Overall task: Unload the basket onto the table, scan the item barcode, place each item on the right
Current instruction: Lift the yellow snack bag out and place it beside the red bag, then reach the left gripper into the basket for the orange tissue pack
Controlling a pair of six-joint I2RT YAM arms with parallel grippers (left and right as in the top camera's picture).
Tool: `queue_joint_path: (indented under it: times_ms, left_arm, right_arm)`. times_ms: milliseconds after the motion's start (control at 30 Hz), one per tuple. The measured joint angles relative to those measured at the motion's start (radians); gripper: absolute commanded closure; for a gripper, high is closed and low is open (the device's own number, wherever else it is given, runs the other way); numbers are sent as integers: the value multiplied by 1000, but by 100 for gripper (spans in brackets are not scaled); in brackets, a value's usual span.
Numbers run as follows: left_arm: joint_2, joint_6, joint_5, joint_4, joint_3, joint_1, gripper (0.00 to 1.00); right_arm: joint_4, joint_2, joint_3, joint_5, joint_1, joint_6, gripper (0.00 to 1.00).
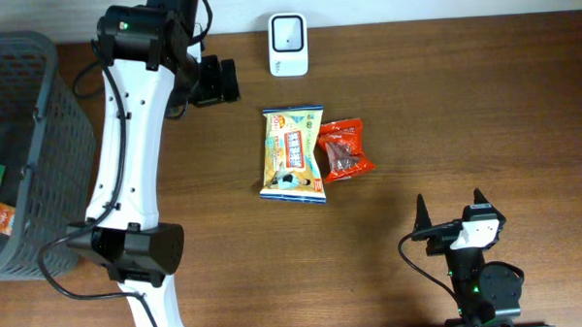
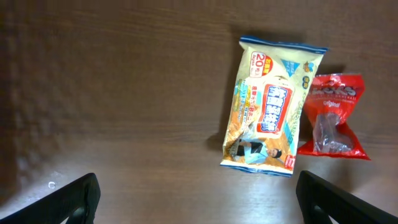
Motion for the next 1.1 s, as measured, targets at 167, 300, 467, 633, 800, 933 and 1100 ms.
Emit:
queue_joint_path:
  times_ms: [167,300,467,633,800,933,1100]
  left_arm:
    - [-9,10,0,4,3,13,1]
    - [-165,15,-15,79,67,192,1]
    - [-249,-76,-244,319,90,625,27]
    - [-174,-90,-281,245,75,873,20]
    - [6,-89,-352,288,-207,876,24]
    - [60,-153,-444,343,-377,876,34]
    - [93,-188,-423,544,-563,876,39]
  right_arm:
    - [0,0,0,0,0,-1,1]
    - [0,0,0,0,0,0,1]
    - [0,0,0,0,0,0,1]
    - [0,0,0,0,0,0,1]
    - [0,0,0,0,0,-1,1]
    - [0,0,0,0,0,0,1]
    - [0,0,0,0,0,0,1]
